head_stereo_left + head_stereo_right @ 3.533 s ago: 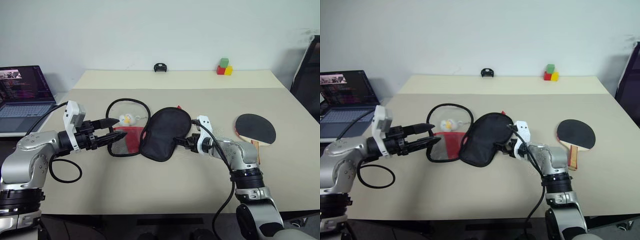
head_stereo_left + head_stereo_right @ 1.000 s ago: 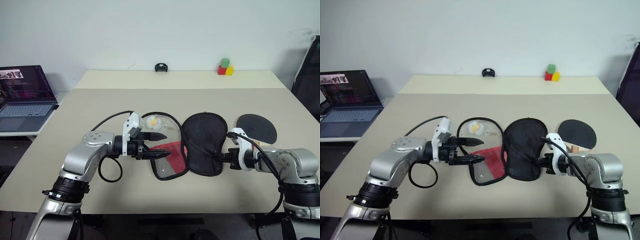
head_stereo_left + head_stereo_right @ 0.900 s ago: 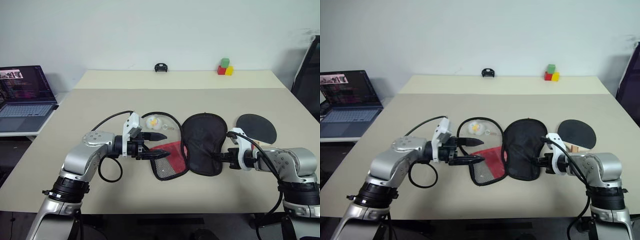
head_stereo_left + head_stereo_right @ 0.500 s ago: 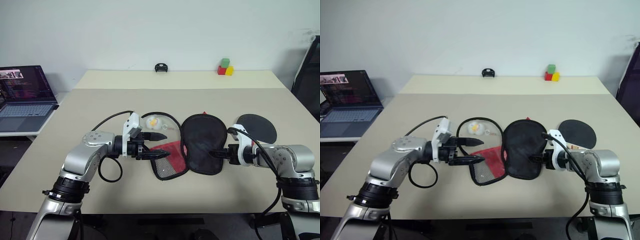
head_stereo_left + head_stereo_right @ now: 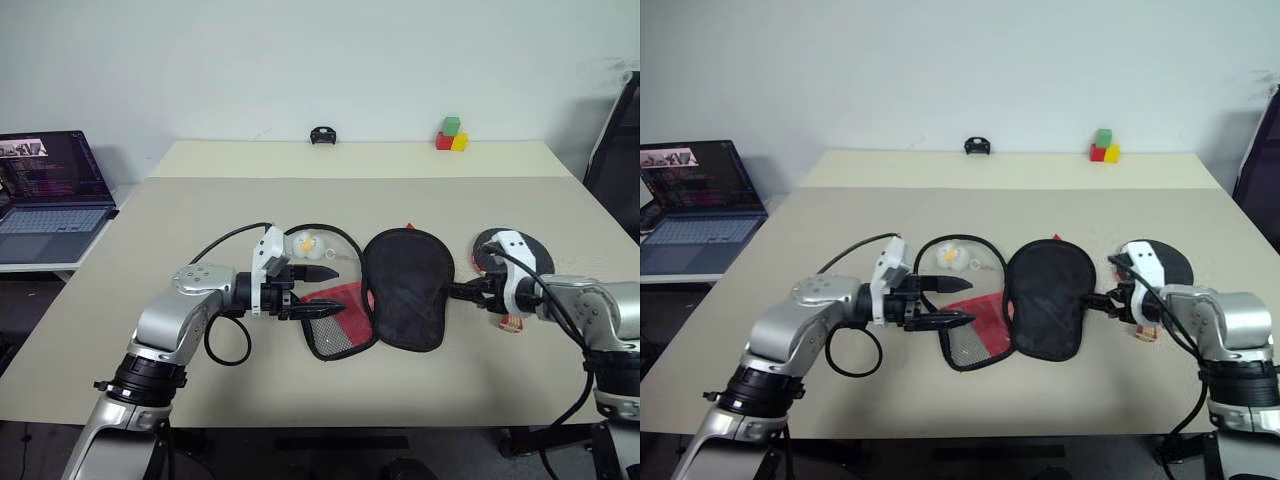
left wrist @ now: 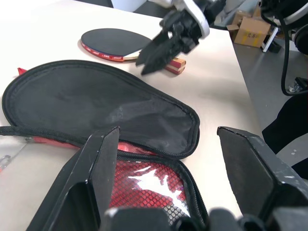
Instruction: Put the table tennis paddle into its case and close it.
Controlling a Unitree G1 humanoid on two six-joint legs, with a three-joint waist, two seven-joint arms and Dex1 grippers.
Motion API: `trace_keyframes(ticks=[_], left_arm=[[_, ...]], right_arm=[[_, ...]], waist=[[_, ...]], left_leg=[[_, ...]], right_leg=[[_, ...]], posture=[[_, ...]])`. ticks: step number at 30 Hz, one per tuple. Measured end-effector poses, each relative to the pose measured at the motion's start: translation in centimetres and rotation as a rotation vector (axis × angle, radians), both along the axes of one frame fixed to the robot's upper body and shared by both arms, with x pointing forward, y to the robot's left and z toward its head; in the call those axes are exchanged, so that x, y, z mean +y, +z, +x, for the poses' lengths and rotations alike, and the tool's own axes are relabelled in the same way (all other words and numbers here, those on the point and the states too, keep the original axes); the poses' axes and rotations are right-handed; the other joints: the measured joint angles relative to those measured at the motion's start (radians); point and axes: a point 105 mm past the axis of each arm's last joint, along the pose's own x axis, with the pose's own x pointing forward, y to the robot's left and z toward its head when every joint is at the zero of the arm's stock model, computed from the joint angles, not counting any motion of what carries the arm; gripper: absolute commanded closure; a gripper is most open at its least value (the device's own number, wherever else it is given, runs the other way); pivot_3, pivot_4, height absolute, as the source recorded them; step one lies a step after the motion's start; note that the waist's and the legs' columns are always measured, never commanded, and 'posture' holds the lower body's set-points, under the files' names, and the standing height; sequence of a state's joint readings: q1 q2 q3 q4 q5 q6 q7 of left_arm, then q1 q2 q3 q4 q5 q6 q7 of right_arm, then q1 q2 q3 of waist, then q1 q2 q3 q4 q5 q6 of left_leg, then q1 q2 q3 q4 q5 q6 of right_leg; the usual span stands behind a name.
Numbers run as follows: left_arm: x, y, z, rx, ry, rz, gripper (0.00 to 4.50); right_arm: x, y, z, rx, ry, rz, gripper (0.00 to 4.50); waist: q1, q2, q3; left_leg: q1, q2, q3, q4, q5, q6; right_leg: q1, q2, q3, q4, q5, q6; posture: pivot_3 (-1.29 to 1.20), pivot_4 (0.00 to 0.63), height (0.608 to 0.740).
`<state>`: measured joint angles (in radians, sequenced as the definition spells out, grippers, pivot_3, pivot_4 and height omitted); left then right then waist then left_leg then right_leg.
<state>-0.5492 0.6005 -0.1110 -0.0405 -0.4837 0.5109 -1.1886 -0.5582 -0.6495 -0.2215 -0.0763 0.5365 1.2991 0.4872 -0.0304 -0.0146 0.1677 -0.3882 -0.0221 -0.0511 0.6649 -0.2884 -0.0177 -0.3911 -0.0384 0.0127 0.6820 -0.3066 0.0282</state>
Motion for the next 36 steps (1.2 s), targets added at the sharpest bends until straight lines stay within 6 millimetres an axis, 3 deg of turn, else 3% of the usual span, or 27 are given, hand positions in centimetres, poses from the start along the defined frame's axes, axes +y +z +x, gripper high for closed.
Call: trace_keyframes(ticks=[1,5,7,11,15,21,36], left_arm=[[-0.1,0.0,0.0,0.000,0.000,-0.003,0.95],[-0.3,-0.1,0.1,-0.018,0.011,-0.004,0.95],[-0.4,-0.1,0.2,-0.025,0.014,-0.007,0.95],[-1.8,1.3,0.5,-0.079,-0.015,-0.051,0.95],[-2.9,2.8,0.8,-0.146,-0.036,-0.062,0.95],[-3.7,3.4,0.7,-0.177,-0.075,-0.060,0.95],[-3.5,3.0,1.0,-0.174,-0.065,-0.050,0.95]], right_arm=[[-0.5,0.7,-0.1,-0.029,-0.021,0.014,0.78],[-1.4,1.9,-0.5,-0.096,-0.080,0.022,0.04],[-1.9,1.1,-0.8,-0.103,-0.131,-0.018,0.04],[-3.8,-2.5,-1.5,-0.090,-0.366,-0.140,0.04],[-3.9,-3.0,-1.8,-0.121,-0.460,-0.168,0.04],[-5.4,-3.2,-1.7,-0.130,-0.545,-0.207,0.04],[-4.3,-5.0,0.3,-0.103,-0.537,-0.191,0.04]], waist=[[0.000,0.000,0.000],[0.001,0.000,0.000],[0.001,0.000,0.000],[0.004,-0.001,-0.001],[0.003,-0.001,-0.001],[-0.001,0.000,-0.001],[-0.003,-0.001,-0.001]], left_leg=[[0.000,0.000,0.000,0.000,0.000,0.000],[0.000,0.000,0.000,0.000,0.000,0.000],[0.000,0.000,0.000,0.000,0.000,0.000],[0.000,0.000,0.000,0.001,0.000,0.000],[0.002,0.000,0.001,0.001,0.000,0.000],[0.004,0.000,0.001,0.000,0.000,0.000],[0.006,0.000,0.002,0.001,0.000,0.000]], right_leg=[[0.000,0.000,0.000,0.000,0.000,0.000],[0.000,0.000,0.000,0.000,0.000,0.000],[0.001,0.000,0.000,0.000,0.000,0.000],[0.001,0.000,0.000,0.000,0.000,0.000],[0.002,0.000,0.001,0.001,0.000,0.000],[0.002,0.001,0.002,0.001,0.000,0.000],[0.004,0.001,0.003,0.002,0.001,0.001]], posture=[[0.00,0.150,0.740],[0.00,0.150,0.740],[0.00,0.150,0.740],[0.00,0.150,0.740],[0.00,0.150,0.740],[0.00,0.150,0.740],[0.00,0.150,0.740]])
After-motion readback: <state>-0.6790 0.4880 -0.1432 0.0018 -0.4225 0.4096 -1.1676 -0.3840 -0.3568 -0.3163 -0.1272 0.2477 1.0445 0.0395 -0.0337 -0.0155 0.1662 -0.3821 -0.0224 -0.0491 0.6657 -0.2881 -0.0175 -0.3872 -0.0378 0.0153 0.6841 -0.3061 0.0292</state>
